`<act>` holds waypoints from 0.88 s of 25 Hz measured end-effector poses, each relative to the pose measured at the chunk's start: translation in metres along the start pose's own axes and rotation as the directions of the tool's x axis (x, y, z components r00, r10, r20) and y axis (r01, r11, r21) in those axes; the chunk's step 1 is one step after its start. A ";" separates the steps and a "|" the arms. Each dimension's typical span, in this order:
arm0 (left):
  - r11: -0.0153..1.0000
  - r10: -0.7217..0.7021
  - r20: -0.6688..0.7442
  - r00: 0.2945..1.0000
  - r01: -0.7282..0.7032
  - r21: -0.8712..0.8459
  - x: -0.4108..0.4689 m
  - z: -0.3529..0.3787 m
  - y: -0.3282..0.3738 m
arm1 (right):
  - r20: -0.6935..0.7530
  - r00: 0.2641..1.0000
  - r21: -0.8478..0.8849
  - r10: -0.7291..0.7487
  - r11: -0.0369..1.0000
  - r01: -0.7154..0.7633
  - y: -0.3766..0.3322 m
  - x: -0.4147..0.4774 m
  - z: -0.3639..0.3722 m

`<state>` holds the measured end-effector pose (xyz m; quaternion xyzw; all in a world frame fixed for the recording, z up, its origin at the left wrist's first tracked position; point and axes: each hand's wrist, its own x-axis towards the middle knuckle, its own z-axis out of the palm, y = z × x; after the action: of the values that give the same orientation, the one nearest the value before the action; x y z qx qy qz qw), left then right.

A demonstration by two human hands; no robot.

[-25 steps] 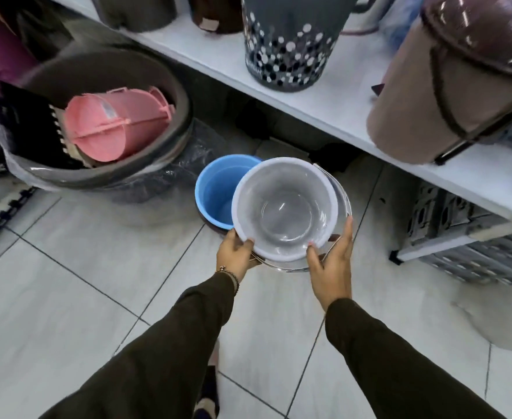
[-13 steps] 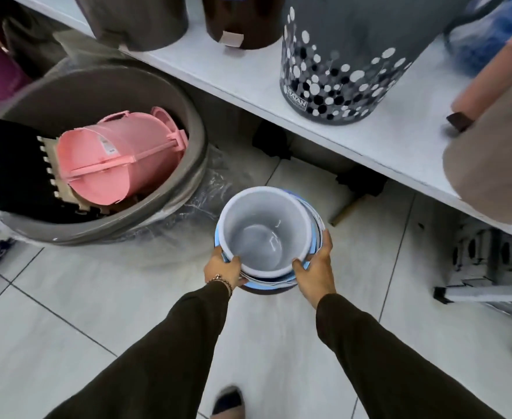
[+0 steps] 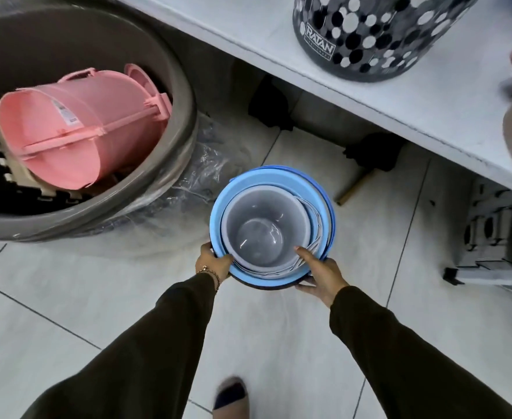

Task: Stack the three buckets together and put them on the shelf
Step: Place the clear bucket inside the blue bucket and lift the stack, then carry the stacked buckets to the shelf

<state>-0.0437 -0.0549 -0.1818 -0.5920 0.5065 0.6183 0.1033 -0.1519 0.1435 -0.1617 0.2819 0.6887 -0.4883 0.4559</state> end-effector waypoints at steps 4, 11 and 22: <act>0.999 0.021 -0.047 0.999 -0.023 -0.043 -0.004 -0.005 -0.006 | 0.032 0.994 0.053 -0.102 0.994 0.101 0.007 -0.008 -0.006; 0.993 0.065 0.032 0.997 -0.062 -0.097 -0.084 -0.040 0.015 | 0.010 0.988 -0.065 -0.152 0.986 0.152 -0.011 -0.106 -0.031; 0.891 0.453 -0.012 0.891 -0.453 0.011 -0.391 -0.132 0.096 | 0.008 0.924 0.023 -0.383 0.924 0.383 -0.047 -0.431 -0.083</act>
<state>0.0778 -0.0140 0.2223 -0.4617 0.6337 0.6191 -0.0448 -0.0367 0.2278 0.2560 0.1438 0.7227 -0.5766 0.3529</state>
